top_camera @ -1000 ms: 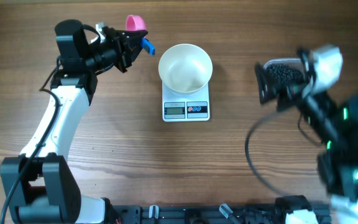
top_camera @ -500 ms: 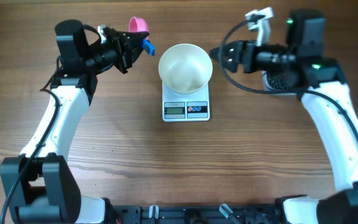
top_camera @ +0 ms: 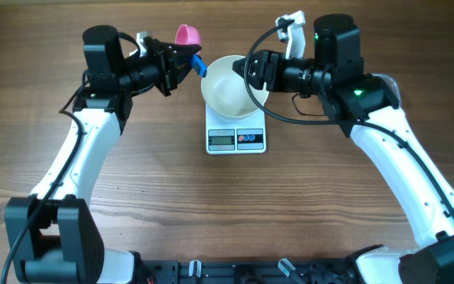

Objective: Scoop item into bowl and weigh 150g on scale
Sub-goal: 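Move right gripper toward the scoop held by the left gripper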

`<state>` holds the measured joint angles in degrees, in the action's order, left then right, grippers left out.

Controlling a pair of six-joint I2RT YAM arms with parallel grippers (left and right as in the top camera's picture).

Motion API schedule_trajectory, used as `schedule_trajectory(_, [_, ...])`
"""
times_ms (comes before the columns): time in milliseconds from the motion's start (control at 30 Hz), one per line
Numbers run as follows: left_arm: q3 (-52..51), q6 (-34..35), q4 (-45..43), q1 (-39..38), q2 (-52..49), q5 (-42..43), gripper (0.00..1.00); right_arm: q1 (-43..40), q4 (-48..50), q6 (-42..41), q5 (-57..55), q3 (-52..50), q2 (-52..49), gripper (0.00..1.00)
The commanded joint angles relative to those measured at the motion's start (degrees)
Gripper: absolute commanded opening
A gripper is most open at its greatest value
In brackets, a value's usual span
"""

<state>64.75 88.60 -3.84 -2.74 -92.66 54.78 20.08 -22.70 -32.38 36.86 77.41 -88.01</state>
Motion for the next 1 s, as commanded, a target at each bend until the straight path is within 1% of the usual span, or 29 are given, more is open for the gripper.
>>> schedule_trajectory(0, [-0.2, -1.4, 1.8, -0.2, 0.8, 0.7, 0.07, 1.4, -1.5, -1.3, -4.0, 0.9, 0.1, 0.47])
schedule_trajectory(133, [-0.2, -1.4, 1.9, -0.2, 0.8, 0.7, 0.07, 4.1, -1.7, -0.8, -6.7, 0.9, 0.1, 0.49])
schedule_trajectory(200, [-0.2, -1.4, 2.0, -0.2, 0.8, 0.7, 0.04, 6.0, -1.7, -0.7, -8.9, 0.9, 0.0, 0.49])
schedule_trajectory(267, [-0.2, -1.4, 1.9, -0.3, 0.8, 0.6, 0.04, 8.0, -1.7, -0.5, -12.2, 0.9, 0.0, 0.49])
schedule_trajectory(400, [-0.2, -1.4, 2.4, -1.2, 0.8, -2.0, 0.04, 11.8, 0.5, 4.2, -13.6, 0.9, -0.2, 0.52])
schedule_trajectory(433, [-0.2, -1.4, 2.7, -1.6, 0.8, -2.9, 0.04, 12.4, 1.0, 4.2, -13.5, 0.9, -0.4, 0.54])
schedule_trajectory(533, [-0.2, -1.4, 3.7, -2.8, 0.8, -5.3, 0.04, 13.4, 1.9, 3.8, -13.5, 0.9, -0.8, 0.55])
schedule_trajectory(733, [-0.2, -1.4, 3.7, -3.8, 0.8, -5.8, 0.04, 13.5, 2.6, 3.5, -15.1, 0.9, -1.5, 0.55])
schedule_trajectory(833, [-0.2, -1.4, 3.6, -4.9, 0.8, -6.2, 0.04, 13.5, 2.8, -0.7, -17.0, 0.9, -2.7, 0.55])
schedule_trajectory(967, [-0.2, -1.4, 3.6, -6.3, 0.8, -8.0, 0.04, 13.5, 4.8, -2.4, -16.9, 0.9, -4.7, 0.52])
